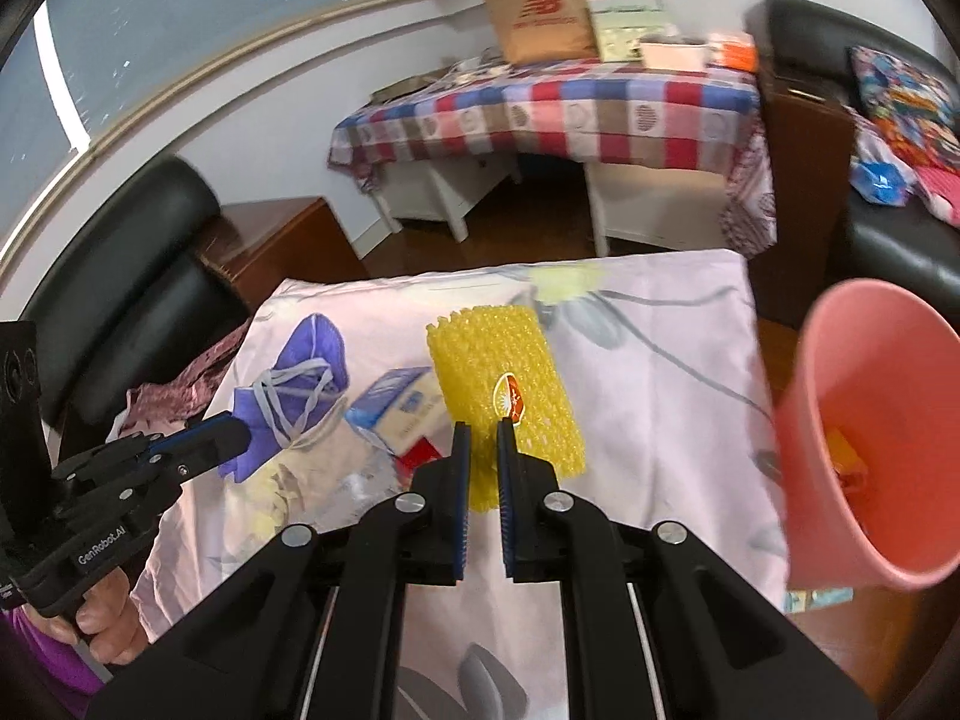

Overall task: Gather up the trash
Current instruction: 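Carry the purple bag and yellow foam net over the pink bucket, then open both grippers to drop the purple bag and foam net into the bucket, then withdraw both tools from the bucket back over the sheet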

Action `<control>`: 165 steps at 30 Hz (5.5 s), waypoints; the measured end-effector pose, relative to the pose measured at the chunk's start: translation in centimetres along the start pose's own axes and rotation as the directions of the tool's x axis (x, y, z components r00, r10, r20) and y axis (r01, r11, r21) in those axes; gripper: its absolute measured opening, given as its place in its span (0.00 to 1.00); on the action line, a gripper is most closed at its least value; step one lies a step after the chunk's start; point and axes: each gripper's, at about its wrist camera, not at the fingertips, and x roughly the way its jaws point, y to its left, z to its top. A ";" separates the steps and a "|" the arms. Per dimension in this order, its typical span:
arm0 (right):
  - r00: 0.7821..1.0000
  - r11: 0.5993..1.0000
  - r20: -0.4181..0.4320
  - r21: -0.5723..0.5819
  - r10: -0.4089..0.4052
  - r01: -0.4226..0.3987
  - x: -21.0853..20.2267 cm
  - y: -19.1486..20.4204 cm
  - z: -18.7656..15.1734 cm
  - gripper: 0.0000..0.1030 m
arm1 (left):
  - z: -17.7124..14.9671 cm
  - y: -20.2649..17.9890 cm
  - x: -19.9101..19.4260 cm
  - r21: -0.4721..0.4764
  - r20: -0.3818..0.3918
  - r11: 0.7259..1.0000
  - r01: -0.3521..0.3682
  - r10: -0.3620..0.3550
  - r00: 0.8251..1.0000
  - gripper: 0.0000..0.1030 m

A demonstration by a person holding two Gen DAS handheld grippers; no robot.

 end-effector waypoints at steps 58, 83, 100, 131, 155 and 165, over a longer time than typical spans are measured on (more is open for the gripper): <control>0.961 0.909 0.012 0.328 -0.277 0.258 -6.9 -22.6 -4.0 0.09 | 2.1 -28.5 18.2 0.293 -0.274 0.935 0.202 -0.121 0.954 0.06; 0.955 0.894 -0.028 0.345 -0.294 0.286 -6.6 -23.0 -4.9 0.31 | 1.7 -28.4 17.0 0.294 -0.257 0.934 0.204 -0.129 0.958 0.23; 0.953 0.912 0.017 0.296 -0.302 0.284 -8.2 -19.6 -4.9 0.31 | 1.5 -25.8 13.3 0.252 -0.206 0.951 0.177 -0.126 0.971 0.29; 0.976 0.968 0.062 0.158 -0.207 0.195 -7.9 -8.4 -5.2 0.31 | 0.0 -16.0 4.0 0.149 -0.083 0.987 0.058 -0.046 0.995 0.29; 0.992 0.990 -0.010 0.062 -0.128 0.129 -3.8 -2.1 -5.8 0.31 | -3.0 -6.9 2.5 0.048 -0.109 0.998 -0.048 0.053 0.993 0.29; 0.994 0.994 -0.041 0.033 -0.106 0.107 -2.1 -0.6 -5.9 0.31 | -3.7 -4.3 2.8 0.014 -0.124 0.997 -0.075 0.076 0.989 0.29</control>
